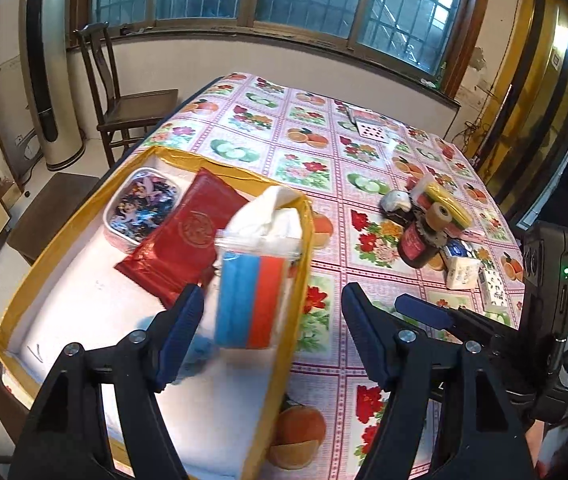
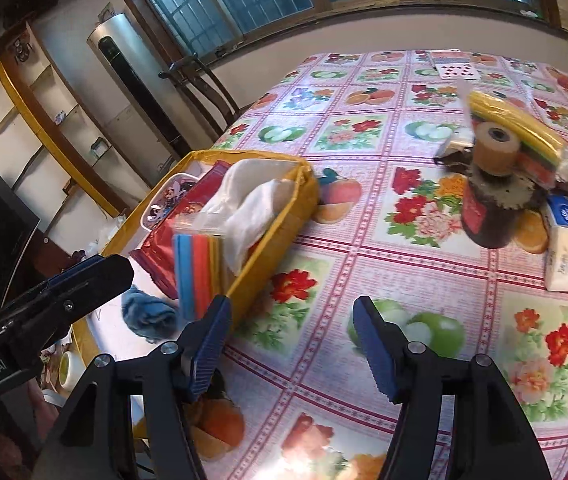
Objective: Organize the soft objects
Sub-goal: 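Move both tools back toward the remaining items on the table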
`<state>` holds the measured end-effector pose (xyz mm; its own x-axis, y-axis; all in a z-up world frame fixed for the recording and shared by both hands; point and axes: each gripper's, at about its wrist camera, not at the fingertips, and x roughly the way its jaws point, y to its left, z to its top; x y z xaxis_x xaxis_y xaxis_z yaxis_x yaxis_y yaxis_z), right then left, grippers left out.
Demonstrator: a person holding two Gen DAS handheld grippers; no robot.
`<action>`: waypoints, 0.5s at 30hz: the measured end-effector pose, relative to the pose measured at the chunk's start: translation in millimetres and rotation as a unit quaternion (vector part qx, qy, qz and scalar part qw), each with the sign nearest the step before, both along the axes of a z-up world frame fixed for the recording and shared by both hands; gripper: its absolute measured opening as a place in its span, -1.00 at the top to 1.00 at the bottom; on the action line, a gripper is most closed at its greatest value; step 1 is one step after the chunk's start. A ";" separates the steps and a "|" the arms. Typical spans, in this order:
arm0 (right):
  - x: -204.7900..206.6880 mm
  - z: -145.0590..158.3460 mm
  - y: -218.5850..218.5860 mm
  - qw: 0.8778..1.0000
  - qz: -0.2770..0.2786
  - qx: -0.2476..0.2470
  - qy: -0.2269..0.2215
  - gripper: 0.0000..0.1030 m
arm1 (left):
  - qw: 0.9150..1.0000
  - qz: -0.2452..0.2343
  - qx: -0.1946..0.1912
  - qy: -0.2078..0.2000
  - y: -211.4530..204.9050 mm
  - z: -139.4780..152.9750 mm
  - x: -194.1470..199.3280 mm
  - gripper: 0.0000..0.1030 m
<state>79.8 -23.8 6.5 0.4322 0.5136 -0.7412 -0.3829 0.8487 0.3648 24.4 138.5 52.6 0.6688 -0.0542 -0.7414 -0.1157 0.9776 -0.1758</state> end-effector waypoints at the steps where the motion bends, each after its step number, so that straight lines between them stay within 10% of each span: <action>1: 0.0 -0.9 -9.9 1.000 -0.006 -0.002 0.001 -0.27 | 1.000 -0.005 0.000 0.002 -7.6 -1.5 2.4 -0.38; 15: 14.8 -7.1 -123.9 0.996 -0.087 -0.019 0.000 -0.29 | 0.997 -0.069 -0.002 0.040 -99.3 -16.1 51.7 -0.38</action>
<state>94.5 -147.6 -0.6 0.5117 0.4034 -0.7586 -0.2297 0.9150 0.3317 76.1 39.2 36.5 0.5928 -0.1449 -0.7922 0.0055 0.9844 -0.1760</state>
